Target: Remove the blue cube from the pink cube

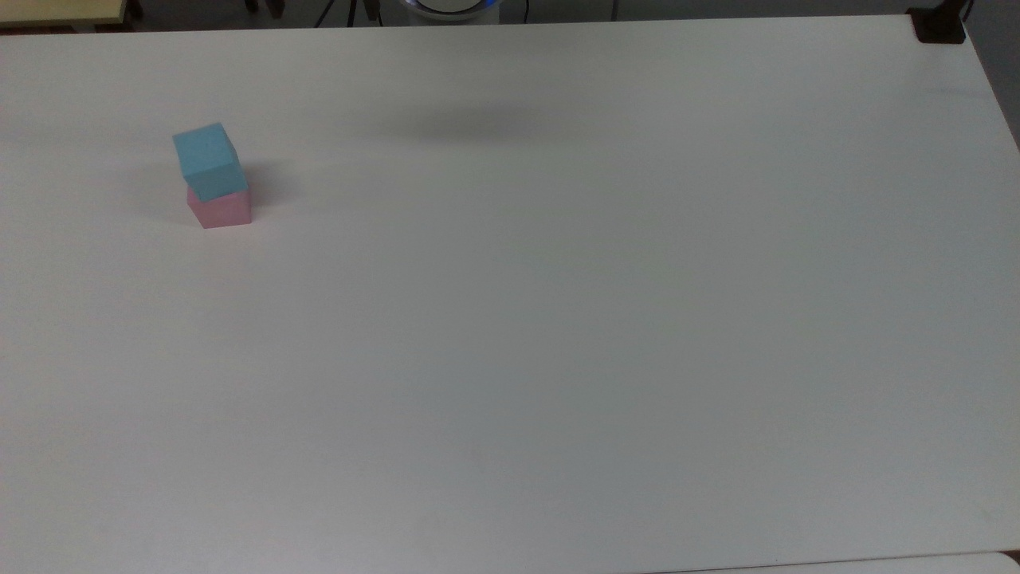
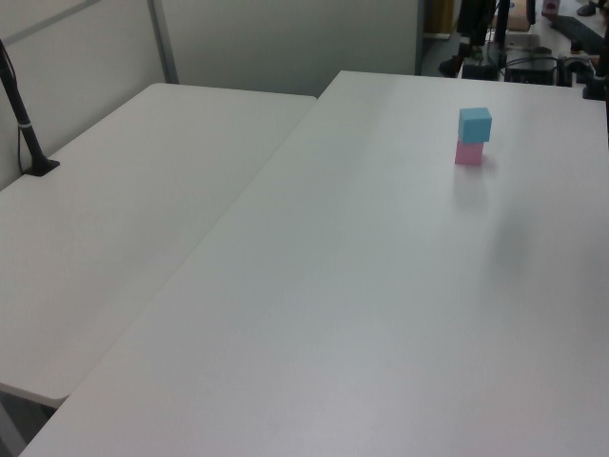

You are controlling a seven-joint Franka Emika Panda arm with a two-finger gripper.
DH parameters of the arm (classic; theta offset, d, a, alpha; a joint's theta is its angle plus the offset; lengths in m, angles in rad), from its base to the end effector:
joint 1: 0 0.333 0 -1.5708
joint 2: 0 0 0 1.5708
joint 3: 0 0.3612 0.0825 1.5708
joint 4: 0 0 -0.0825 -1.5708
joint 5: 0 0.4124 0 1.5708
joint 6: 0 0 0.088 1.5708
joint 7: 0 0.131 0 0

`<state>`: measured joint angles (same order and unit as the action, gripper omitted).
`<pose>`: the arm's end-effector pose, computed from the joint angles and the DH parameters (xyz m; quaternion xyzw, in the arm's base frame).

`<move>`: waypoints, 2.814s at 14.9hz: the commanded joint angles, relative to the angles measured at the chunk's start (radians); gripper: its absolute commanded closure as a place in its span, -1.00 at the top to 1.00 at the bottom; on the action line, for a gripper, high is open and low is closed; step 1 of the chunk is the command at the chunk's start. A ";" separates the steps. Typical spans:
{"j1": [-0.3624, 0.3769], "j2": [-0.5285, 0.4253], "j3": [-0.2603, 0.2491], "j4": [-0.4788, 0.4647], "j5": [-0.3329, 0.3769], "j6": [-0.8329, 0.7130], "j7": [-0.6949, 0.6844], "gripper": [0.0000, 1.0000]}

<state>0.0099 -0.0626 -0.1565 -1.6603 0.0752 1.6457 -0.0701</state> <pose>0.5635 -0.0767 0.6434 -0.9980 0.0401 -0.0280 0.0396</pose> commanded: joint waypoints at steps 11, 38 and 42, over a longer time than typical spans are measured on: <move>0.010 -0.006 0.015 -0.024 0.017 0.014 0.021 1.00; -0.160 0.168 -0.043 -0.200 -0.183 0.342 -0.376 1.00; -0.166 0.221 -0.044 -0.240 -0.187 0.456 -0.381 1.00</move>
<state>-0.1538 0.1597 -0.1968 -1.8767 -0.0968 2.0623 -0.4293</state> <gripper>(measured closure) 0.000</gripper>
